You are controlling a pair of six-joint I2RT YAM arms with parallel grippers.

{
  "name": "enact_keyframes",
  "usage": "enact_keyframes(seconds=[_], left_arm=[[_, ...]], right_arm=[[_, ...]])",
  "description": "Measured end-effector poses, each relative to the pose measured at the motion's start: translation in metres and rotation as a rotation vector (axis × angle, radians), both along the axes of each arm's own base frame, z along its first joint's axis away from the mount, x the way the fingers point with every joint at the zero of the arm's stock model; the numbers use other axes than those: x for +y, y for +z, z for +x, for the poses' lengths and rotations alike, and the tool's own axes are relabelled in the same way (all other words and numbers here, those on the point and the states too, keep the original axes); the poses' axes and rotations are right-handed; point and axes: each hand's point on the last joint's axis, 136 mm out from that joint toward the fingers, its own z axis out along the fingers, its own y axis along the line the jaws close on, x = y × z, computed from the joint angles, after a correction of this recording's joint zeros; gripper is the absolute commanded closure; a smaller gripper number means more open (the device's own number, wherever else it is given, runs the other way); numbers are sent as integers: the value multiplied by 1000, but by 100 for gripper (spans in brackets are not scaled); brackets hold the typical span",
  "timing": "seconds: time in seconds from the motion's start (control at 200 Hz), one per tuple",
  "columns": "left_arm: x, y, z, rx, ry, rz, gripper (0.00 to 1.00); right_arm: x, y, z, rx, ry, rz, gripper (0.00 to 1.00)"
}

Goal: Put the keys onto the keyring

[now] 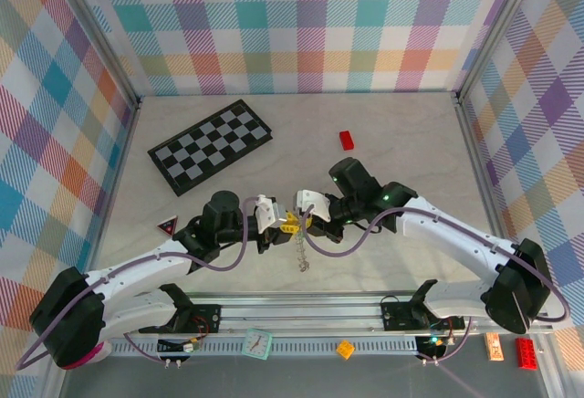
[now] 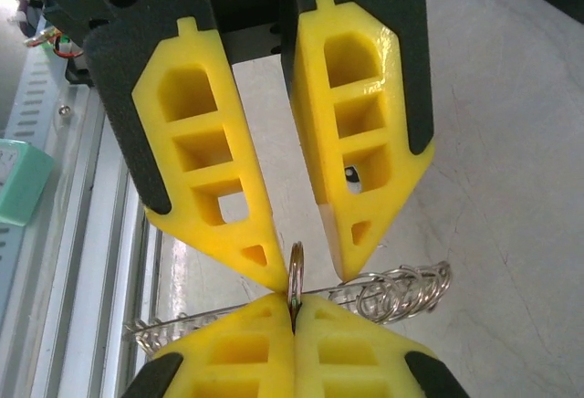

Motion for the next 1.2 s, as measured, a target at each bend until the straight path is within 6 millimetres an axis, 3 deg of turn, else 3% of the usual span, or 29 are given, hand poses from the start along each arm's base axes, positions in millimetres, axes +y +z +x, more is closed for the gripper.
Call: enact_keyframes(seconds=[0.315,0.415,0.56,0.75,1.2], left_arm=[[-1,-7,-4,9,-33,35,100],[-1,-7,-5,4,-40,38,100],[-1,-8,-5,5,-40,39,100],[-1,-7,-4,-1,-36,34,100],[1,-13,-7,1,-31,19,100]], right_arm=[[-1,-1,1,-11,-2,-14,100],[-1,-2,0,-11,-2,-15,100],[0,-1,1,-13,-9,-1,72],[-10,10,1,-25,-65,69,62],[-14,-4,7,26,-139,50,62]])
